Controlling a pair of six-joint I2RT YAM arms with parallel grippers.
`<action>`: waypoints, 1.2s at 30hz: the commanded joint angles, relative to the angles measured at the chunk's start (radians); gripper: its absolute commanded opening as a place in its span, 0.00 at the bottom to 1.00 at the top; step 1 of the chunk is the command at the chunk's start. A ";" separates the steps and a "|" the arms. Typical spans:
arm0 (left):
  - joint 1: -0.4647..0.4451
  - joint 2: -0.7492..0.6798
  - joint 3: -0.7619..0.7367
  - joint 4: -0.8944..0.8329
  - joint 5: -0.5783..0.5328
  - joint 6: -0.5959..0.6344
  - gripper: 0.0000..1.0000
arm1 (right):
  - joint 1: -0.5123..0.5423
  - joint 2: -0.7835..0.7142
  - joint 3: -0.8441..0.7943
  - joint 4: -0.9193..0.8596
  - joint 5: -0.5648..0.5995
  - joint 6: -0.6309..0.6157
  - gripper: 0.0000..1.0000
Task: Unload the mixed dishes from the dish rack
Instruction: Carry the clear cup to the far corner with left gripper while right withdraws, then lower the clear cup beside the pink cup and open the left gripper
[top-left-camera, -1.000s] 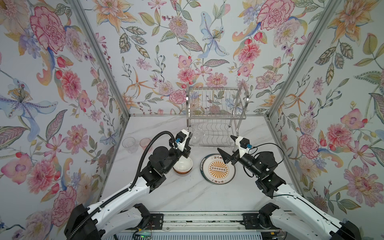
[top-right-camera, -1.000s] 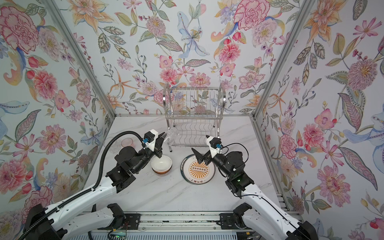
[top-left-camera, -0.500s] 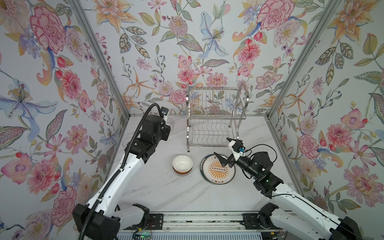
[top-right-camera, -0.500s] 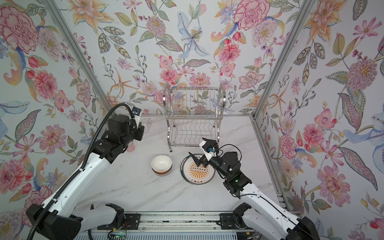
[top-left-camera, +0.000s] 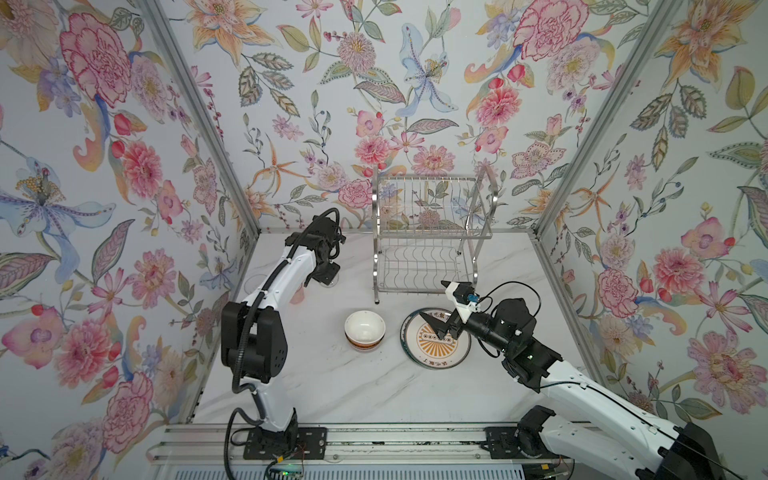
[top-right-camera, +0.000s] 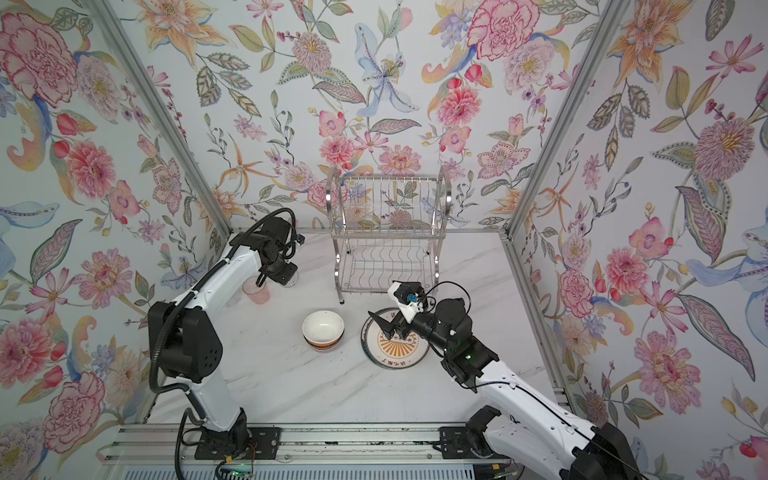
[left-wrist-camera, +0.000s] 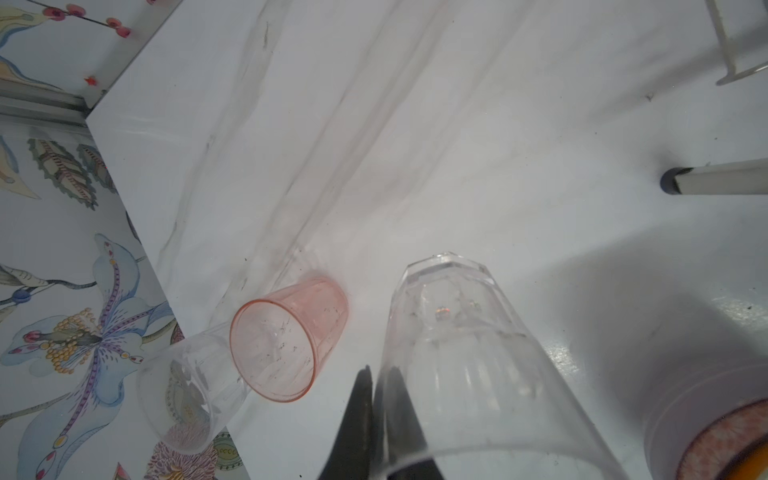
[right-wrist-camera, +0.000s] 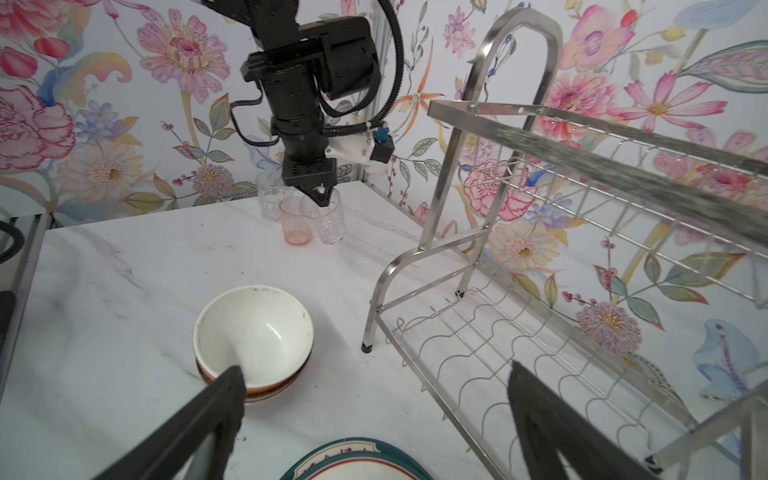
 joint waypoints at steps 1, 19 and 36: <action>0.019 0.064 0.109 -0.074 0.031 0.035 0.00 | 0.016 0.000 0.027 -0.032 -0.017 0.007 0.99; 0.045 0.252 0.175 -0.073 -0.025 0.052 0.00 | 0.029 0.001 0.016 -0.028 0.055 -0.026 0.99; 0.061 0.278 0.099 -0.004 -0.052 0.048 0.10 | 0.041 0.017 0.001 0.032 0.088 -0.005 0.99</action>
